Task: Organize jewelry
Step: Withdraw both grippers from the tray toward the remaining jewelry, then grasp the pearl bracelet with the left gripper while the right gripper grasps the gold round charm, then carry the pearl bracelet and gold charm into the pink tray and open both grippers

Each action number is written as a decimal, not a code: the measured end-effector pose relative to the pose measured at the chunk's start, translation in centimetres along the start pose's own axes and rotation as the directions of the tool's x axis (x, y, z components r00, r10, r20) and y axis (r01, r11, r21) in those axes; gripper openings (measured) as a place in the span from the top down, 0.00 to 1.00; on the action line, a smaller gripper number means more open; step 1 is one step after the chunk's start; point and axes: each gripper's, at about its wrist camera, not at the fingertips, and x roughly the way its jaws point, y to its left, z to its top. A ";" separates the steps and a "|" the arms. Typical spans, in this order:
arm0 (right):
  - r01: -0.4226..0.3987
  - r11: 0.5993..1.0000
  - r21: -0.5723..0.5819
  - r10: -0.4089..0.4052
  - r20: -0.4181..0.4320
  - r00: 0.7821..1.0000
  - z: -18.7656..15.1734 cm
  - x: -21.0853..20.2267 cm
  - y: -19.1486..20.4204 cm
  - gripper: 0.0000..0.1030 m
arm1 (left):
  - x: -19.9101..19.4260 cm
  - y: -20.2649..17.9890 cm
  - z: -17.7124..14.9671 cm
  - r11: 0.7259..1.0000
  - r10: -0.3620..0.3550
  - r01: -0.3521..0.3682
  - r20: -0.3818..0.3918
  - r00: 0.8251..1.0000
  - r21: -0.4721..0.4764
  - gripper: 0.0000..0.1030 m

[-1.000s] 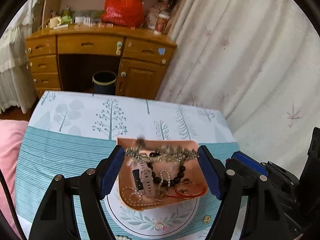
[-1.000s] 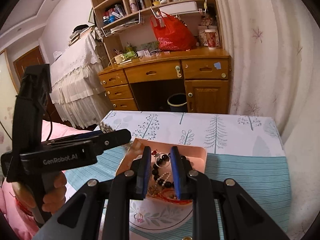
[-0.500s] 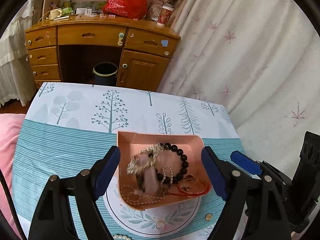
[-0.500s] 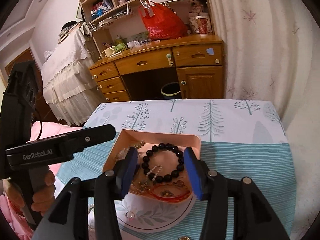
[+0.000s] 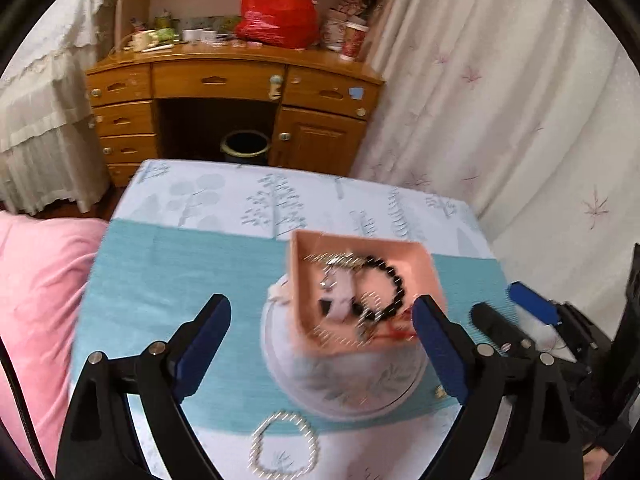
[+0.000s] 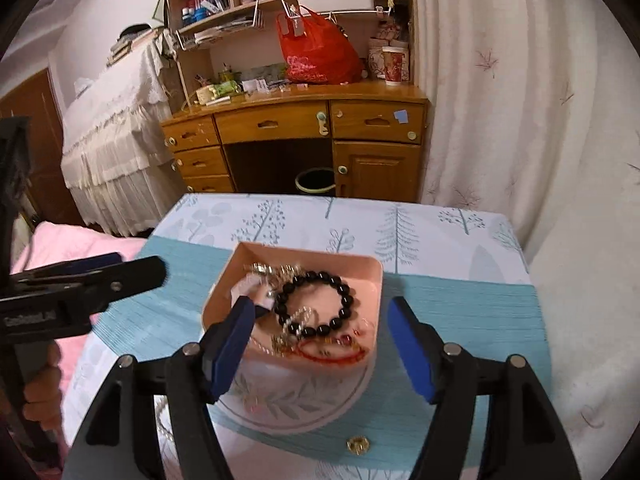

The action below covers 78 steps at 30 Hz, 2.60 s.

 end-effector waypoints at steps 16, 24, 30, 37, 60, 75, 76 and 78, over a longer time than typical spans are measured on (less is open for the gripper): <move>-0.023 0.997 0.079 0.032 -0.117 0.993 -7.4 -0.5 -1.1 0.33 | -1.0 1.6 -9.7 0.998 0.058 -0.058 -0.075 0.996 -0.007 0.12; -0.005 0.988 0.153 0.029 -0.155 0.987 -11.8 1.3 -3.6 0.33 | 0.9 1.8 -13.3 0.998 0.064 -0.062 -0.084 0.994 0.027 0.12; -0.021 0.982 0.189 0.045 -0.125 0.991 -13.4 1.6 -4.2 0.33 | 1.7 1.9 -15.0 0.998 0.031 -0.027 -0.071 0.997 0.050 0.12; 0.059 0.993 0.098 -0.045 -0.144 0.989 -13.8 2.9 -3.3 0.33 | 3.3 1.7 -15.5 0.997 0.048 -0.042 -0.093 0.995 0.059 0.12; 0.080 0.995 -0.062 -0.087 -0.117 0.989 -12.9 4.0 -0.4 0.81 | 4.5 0.1 -16.4 0.973 0.141 -0.134 -0.027 0.990 0.187 0.55; 0.089 0.994 -0.069 -0.098 -0.131 0.987 -12.8 4.2 -0.1 0.81 | 4.2 0.9 -15.9 0.975 0.184 -0.177 -0.038 0.982 0.137 0.88; 0.086 0.994 -0.067 -0.095 -0.133 0.987 -12.7 4.2 -0.1 0.81 | 4.2 0.9 -15.8 0.976 0.179 -0.172 -0.043 0.983 0.133 0.88; 0.080 0.995 -0.061 -0.088 -0.138 0.987 -12.7 4.2 -0.2 0.81 | 4.2 1.2 -15.7 0.981 0.165 -0.157 -0.066 0.984 0.116 0.89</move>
